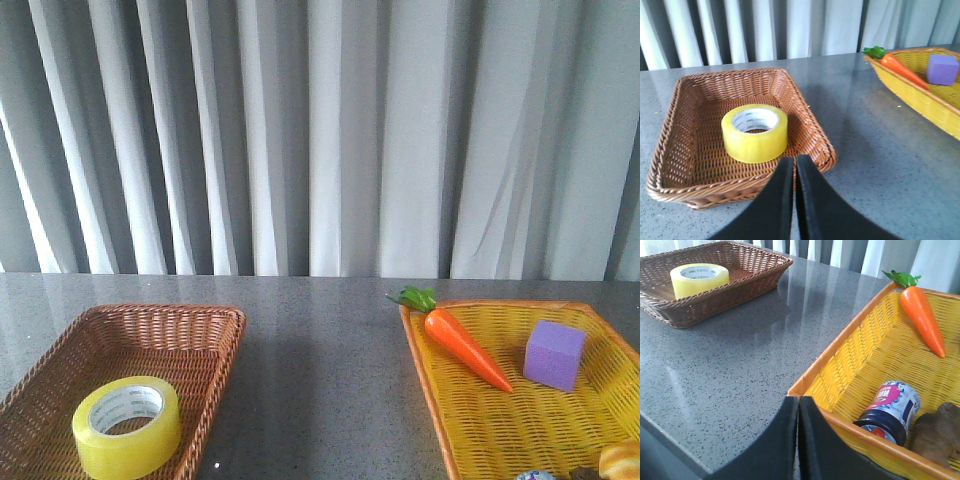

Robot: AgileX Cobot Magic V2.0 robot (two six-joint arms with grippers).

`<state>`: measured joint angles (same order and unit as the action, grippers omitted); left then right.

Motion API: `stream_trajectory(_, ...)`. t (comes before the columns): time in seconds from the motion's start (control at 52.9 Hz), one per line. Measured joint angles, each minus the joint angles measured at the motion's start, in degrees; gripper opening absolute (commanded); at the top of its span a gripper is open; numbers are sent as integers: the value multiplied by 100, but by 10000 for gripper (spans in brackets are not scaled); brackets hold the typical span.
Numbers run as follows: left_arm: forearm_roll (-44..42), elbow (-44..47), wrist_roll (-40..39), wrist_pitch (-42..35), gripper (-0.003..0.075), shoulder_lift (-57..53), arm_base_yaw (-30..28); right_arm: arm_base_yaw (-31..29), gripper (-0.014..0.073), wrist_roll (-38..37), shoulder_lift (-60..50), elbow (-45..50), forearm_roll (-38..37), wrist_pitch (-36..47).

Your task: Transfer tape with both arms

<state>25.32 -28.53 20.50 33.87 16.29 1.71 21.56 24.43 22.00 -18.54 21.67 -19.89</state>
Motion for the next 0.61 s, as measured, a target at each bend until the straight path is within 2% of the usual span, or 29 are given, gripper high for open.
stream_trajectory(0.34, -110, 2689, 23, -2720, -6, -1139, 5, 0, -6, 0, 0, 0, 0, 0)
stream_trajectory(0.605, -484, 2979, 153, -2832, -6, -1693, 5, 0, -6, 0, 0, 0, 0, -7)
